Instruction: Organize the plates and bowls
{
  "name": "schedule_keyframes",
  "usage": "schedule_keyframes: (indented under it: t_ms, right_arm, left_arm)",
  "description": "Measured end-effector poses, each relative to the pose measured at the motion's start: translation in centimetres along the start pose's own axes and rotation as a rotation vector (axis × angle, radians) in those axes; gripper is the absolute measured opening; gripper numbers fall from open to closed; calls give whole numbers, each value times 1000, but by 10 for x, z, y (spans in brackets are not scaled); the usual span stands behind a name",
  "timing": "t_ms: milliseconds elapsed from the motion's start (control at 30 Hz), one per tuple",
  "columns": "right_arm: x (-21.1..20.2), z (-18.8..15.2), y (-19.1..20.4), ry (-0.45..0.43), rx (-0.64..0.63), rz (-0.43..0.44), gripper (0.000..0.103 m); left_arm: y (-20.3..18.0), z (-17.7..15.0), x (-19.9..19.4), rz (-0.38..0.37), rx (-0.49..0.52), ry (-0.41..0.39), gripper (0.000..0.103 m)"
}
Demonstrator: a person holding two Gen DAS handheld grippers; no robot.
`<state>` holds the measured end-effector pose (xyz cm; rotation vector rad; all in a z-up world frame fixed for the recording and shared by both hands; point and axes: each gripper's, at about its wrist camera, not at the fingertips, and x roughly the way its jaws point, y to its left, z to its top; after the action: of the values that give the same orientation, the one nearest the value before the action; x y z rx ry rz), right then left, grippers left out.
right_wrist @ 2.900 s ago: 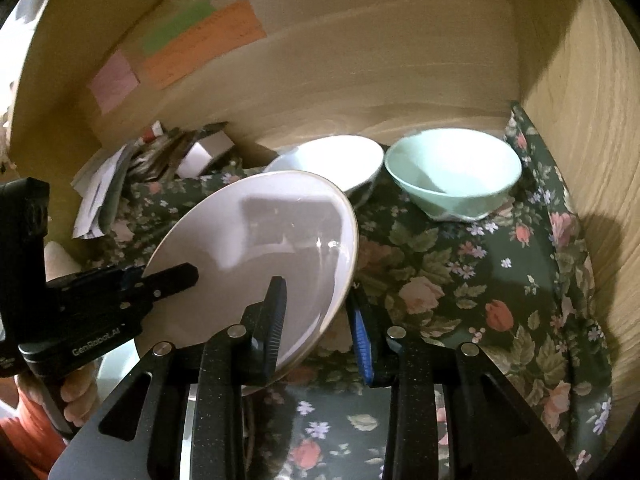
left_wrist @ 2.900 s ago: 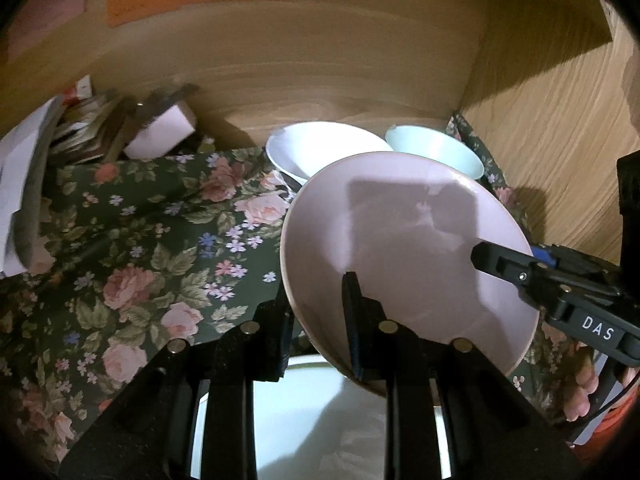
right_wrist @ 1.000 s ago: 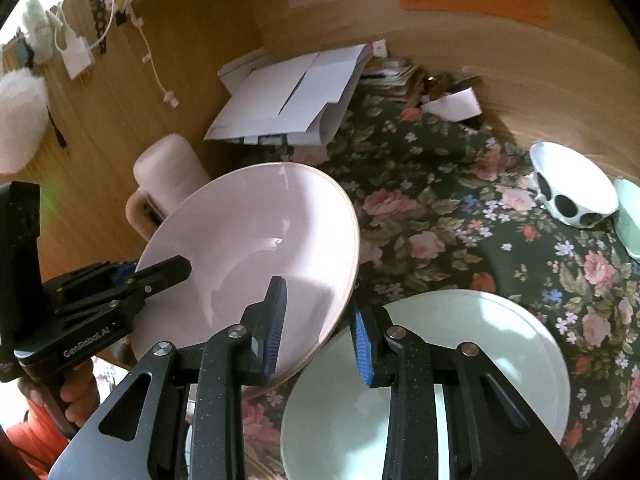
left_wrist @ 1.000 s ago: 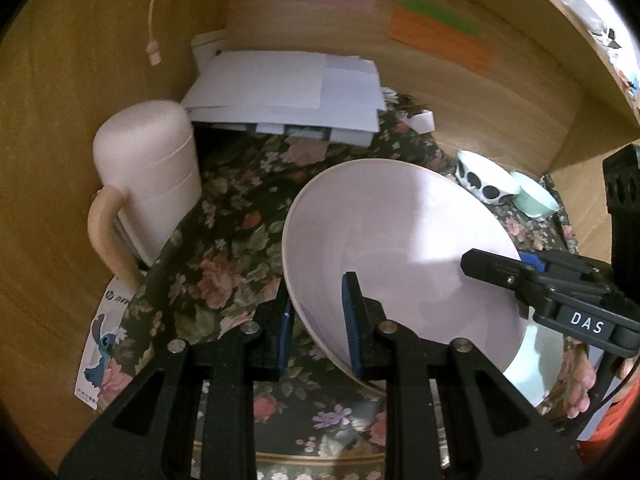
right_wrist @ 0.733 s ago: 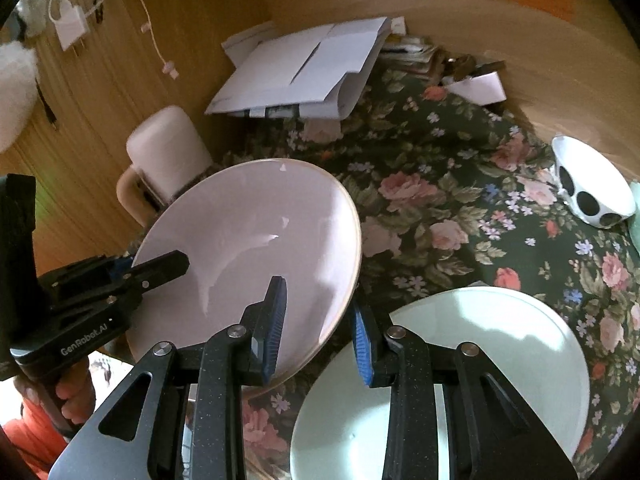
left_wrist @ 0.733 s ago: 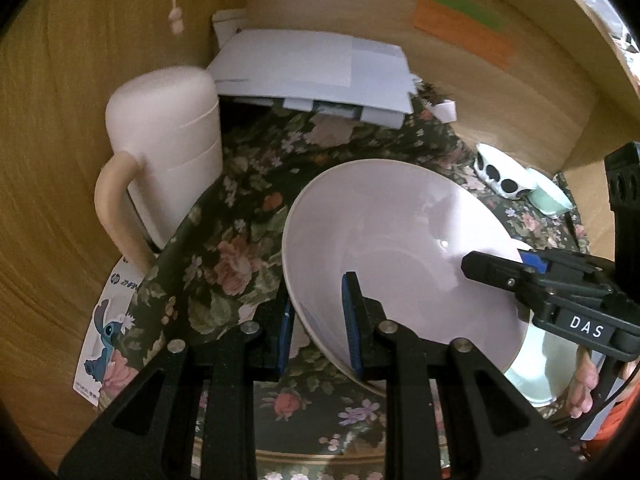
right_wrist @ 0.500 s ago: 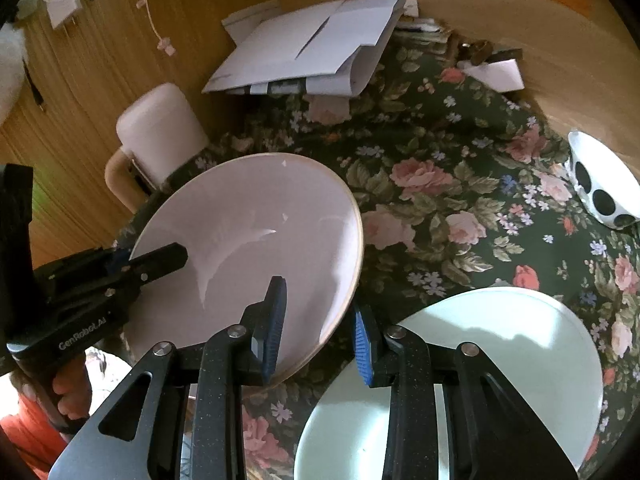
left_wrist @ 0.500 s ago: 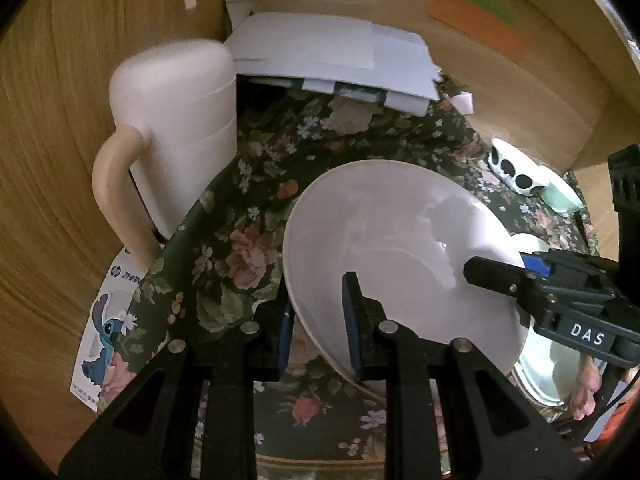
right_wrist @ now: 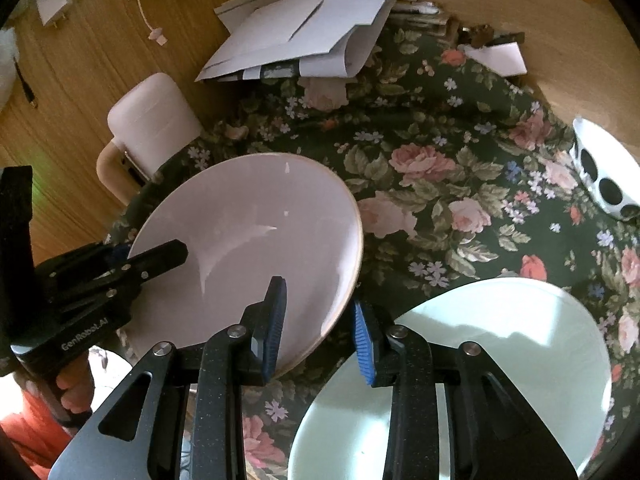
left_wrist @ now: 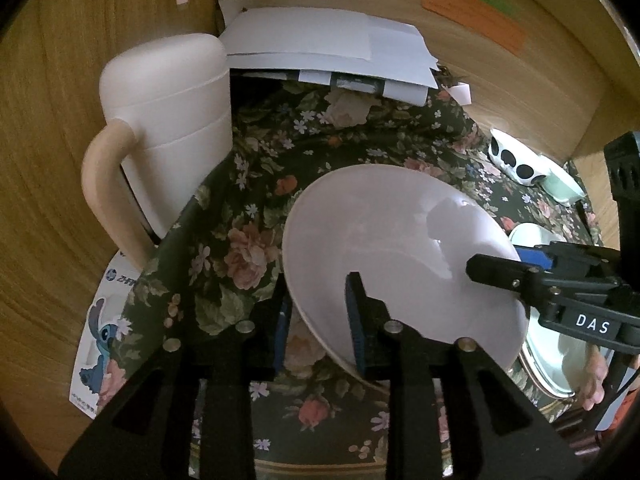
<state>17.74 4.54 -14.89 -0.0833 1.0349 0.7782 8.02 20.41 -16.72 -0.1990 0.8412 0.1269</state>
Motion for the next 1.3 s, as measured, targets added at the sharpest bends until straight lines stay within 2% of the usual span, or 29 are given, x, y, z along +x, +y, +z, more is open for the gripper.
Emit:
schedule_keyframes:
  t_ms: [67,233,333,467,667,733,800,933,1100,1300]
  right_arm:
    - [-6,0,0,-19,-4,-11,34]
    - [-25,0,-7,-72,4,-30,47]
    - [-39,0,-14,-105,20,-40,51]
    - [-60,1,-28,-152,39,-73,52]
    - [-90,0,-55,-214,72,-132,53]
    - [-99,0,-65,-235,85,-159,62]
    - [-107,-1,-75,-257,90,-189,66]
    - [-121,0,-96,-278,98,-246,66]
    - [-134,4,-126,-301,131,-299,67]
    - [-137,13,-172,-317,203,-351,69]
  left_arm:
    - [0,1,-6,18,4,-21,39]
    - [-4,8,-23,41,26,-76,49]
    - [-10,14,-34,44,38,-116,56]
    - [-24,24,-47,24,65,-161,61]
    - [-60,39,-55,-11,132,-209,66]
    - [-71,43,-54,-26,150,-219,69]
    - [-83,49,-52,-44,172,-227,70]
    - [-108,64,-48,-71,198,-244,76]
    - [-135,83,-39,-100,234,-264,76]
    - [-167,108,-17,-132,261,-247,76]
